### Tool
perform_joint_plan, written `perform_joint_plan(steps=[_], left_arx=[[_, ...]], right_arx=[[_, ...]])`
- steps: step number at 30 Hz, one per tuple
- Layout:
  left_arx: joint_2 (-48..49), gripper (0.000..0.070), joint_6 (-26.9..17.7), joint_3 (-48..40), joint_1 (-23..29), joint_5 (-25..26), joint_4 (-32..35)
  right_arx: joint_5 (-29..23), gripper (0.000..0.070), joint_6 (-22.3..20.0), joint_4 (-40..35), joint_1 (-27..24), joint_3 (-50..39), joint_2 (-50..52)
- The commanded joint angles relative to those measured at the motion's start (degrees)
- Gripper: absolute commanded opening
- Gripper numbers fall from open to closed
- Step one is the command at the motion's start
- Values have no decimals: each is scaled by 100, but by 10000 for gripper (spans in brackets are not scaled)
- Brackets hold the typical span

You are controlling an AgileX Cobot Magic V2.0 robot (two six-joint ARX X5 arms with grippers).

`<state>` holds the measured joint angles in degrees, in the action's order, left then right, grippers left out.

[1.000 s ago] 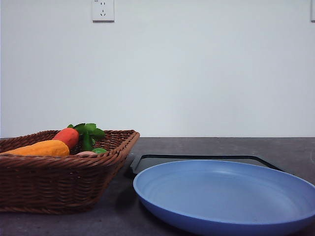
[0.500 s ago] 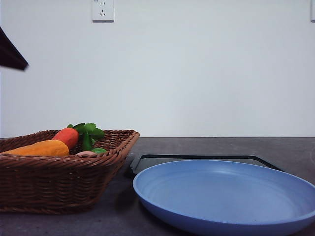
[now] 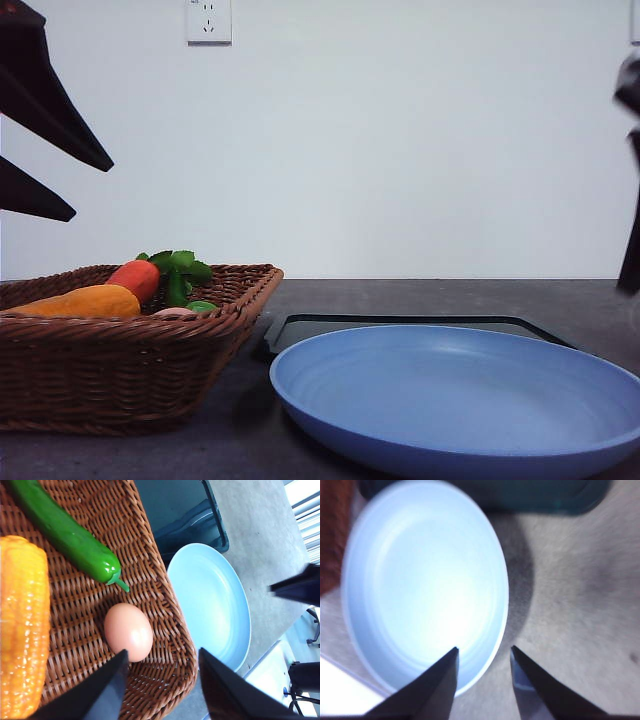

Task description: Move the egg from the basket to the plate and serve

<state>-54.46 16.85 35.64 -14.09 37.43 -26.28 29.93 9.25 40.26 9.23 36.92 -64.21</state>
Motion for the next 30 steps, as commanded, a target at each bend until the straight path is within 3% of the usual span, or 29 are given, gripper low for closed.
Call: perform_joint_plan(steps=[1,10,14,20,25,30], left_arx=[[-55,312,-93,107,-20,23,58],[-55,311,-97,107,-20,20,59],[-55,311,-97,107,-20,0,59],[-55,314,-75,107,-20,-4,61],[-55,447,87,107,-38,-9,57],[-59,463,293,107,-233,-181,55]], right_arx=[[-7,220,27,-313,98,-87,-257],[7,208,251,-1345,303,-292,-1208],[2,105,364,-1498,340,-292,-1379],[0,4,366,-1507,340,-290,-1379],[0,0,366,-1287,294,-284,-1054],[-17,0,363,-857,209,-281,-280]])
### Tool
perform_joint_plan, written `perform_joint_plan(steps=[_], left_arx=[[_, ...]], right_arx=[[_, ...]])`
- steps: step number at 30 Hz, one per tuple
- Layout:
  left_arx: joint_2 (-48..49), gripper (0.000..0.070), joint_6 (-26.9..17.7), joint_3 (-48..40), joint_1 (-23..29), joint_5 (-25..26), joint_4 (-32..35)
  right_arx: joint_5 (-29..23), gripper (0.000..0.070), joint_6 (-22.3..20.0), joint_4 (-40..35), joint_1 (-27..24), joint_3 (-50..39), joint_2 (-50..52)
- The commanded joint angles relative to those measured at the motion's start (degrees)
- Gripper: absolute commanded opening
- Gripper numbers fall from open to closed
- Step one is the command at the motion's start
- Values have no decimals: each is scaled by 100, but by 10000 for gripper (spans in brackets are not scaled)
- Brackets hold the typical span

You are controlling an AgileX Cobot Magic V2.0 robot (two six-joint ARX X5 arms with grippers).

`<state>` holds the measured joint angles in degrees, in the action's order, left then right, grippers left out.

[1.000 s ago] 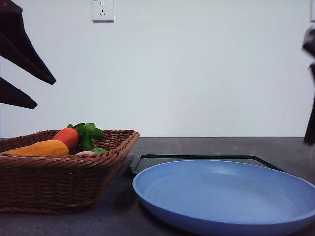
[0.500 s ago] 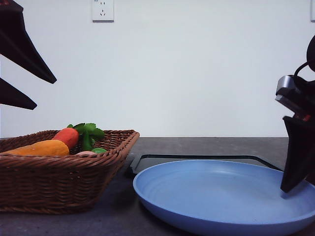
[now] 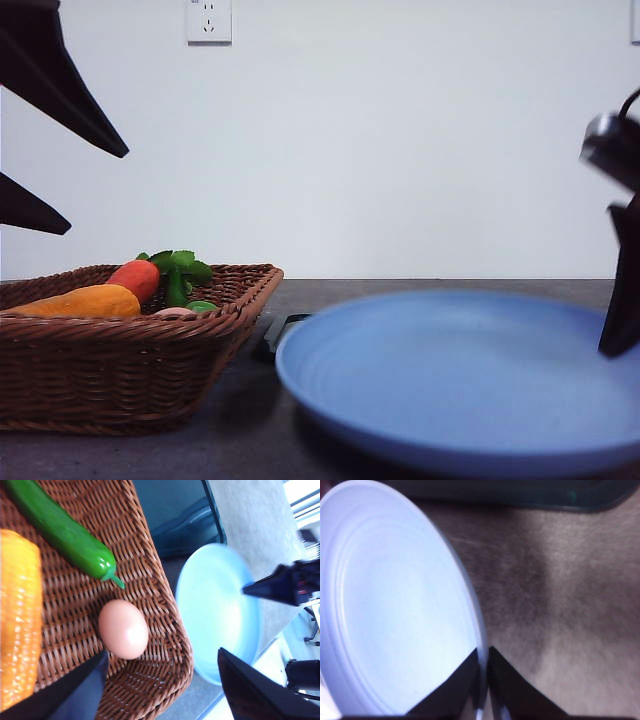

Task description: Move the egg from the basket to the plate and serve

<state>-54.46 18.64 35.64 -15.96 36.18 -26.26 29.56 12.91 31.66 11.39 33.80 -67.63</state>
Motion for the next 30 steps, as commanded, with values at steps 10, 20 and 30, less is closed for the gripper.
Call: perform_joint_plan(steps=[10,20,30], left_arx=[[-506,461,245,380,-897,-1257,4],[-1861,456,333,909,-1411,-1749,25],[-2868,456,320,1032,-1482,-1842,223]], right_arx=[[-124,0,38,830,-243,37,1763],[-250,0,301,965,-314,39,2899],[-266,0,338,1000,-319,39,3436]])
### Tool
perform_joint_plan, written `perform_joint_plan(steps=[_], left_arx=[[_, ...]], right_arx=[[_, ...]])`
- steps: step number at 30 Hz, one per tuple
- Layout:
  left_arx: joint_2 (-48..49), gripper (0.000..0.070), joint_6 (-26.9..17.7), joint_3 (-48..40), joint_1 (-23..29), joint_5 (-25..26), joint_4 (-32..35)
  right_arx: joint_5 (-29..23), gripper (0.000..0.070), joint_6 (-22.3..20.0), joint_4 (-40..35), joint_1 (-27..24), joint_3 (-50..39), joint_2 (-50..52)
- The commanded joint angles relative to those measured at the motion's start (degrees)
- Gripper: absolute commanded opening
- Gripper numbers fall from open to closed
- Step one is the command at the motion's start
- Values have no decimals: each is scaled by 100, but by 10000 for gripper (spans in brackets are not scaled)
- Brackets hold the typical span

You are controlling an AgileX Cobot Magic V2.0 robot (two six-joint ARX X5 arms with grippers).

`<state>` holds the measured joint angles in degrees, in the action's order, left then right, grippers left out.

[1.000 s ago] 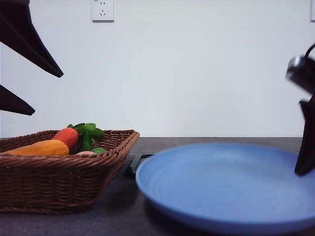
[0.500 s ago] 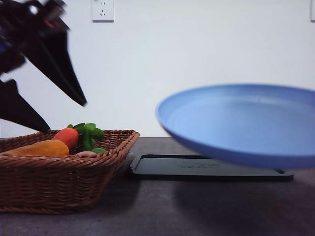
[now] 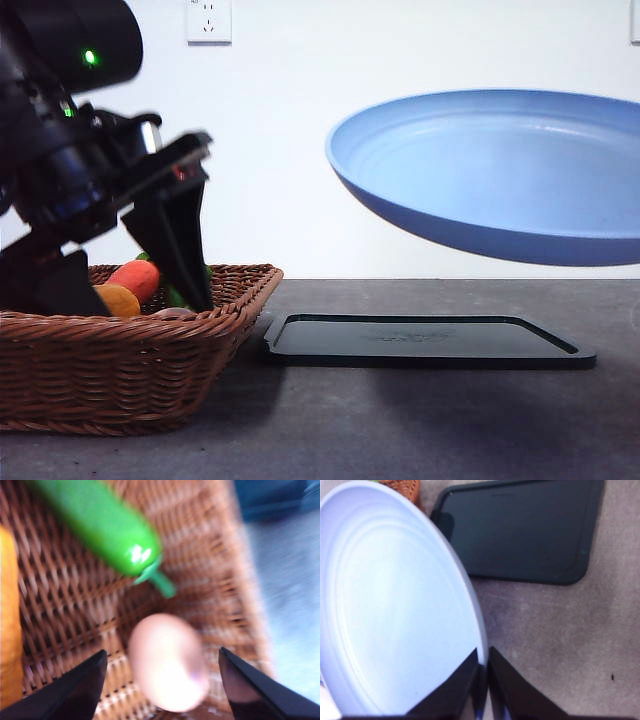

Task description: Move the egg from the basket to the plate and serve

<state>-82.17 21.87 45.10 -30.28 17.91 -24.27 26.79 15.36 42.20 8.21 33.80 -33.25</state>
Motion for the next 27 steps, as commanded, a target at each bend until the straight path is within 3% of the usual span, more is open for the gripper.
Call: perform_joint_plan(steps=[1,8,14,17,27], left_arx=[[-148,456,-3,85,-50,-15,24],[-284,442,-22,85,-50,-15,127],[-284,271,-20,85,-50,-13,57],[-284,224,-22,85,-50,-13,-3],[-279,199,-234,318,-42,3,-321]], right_arx=[[11,0,96,-46,0,39,22],[4,0,98,51,0,39,54],[4,0,98,52,0,39,54],[-8,0,98,50,0,39,54],[-208,0,104,50,0,39,50]])
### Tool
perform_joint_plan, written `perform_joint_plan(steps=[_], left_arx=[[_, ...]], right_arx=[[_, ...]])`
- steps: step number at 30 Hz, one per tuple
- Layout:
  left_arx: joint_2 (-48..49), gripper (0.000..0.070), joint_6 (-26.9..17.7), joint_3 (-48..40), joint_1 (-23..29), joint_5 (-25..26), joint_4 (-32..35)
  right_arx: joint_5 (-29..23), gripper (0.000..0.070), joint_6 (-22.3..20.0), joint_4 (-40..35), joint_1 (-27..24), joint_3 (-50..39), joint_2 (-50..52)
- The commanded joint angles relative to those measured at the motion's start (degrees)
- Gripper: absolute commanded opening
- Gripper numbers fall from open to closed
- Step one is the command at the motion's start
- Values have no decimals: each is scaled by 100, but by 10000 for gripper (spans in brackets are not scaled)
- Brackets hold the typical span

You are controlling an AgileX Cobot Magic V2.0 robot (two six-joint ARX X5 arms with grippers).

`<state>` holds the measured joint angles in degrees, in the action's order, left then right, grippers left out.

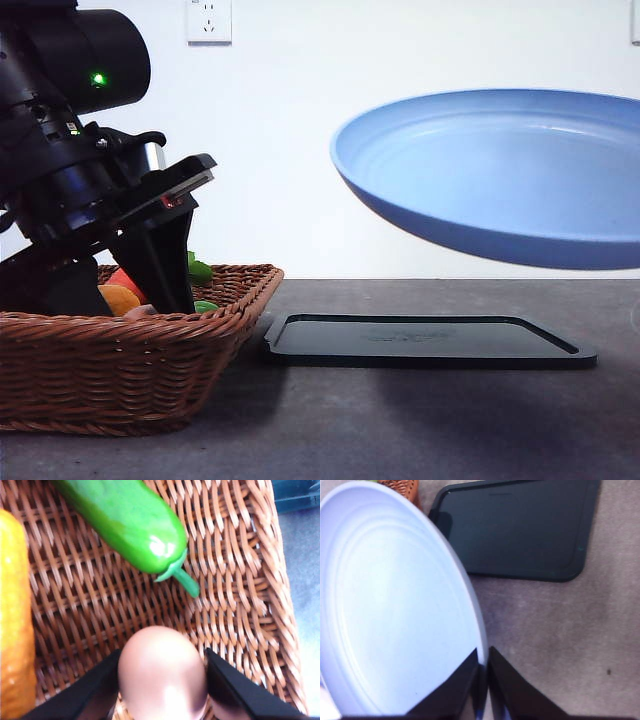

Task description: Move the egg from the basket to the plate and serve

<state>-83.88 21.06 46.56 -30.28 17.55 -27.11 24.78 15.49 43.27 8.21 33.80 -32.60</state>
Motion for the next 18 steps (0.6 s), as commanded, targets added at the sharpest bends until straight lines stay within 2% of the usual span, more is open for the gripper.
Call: perform_joint_plan(steps=[1,6,9,13,18], left_arx=[[-107,199,-219,276,-42,40,-188],[-70,199,-628,1056,-50,65,-1075],[0,199,-690,1534,-71,322,-1289],[90,199,-669,1982,-277,715,-1061],[105,200,-675,2199,-925,724,-490]], right_arx=[[-61,0,100,-55,0,39,-17],[-88,0,394,-37,2,39,-130],[76,0,503,-15,7,39,-386],[566,0,496,-24,21,39,-860],[1008,0,466,-129,28,39,-1478]])
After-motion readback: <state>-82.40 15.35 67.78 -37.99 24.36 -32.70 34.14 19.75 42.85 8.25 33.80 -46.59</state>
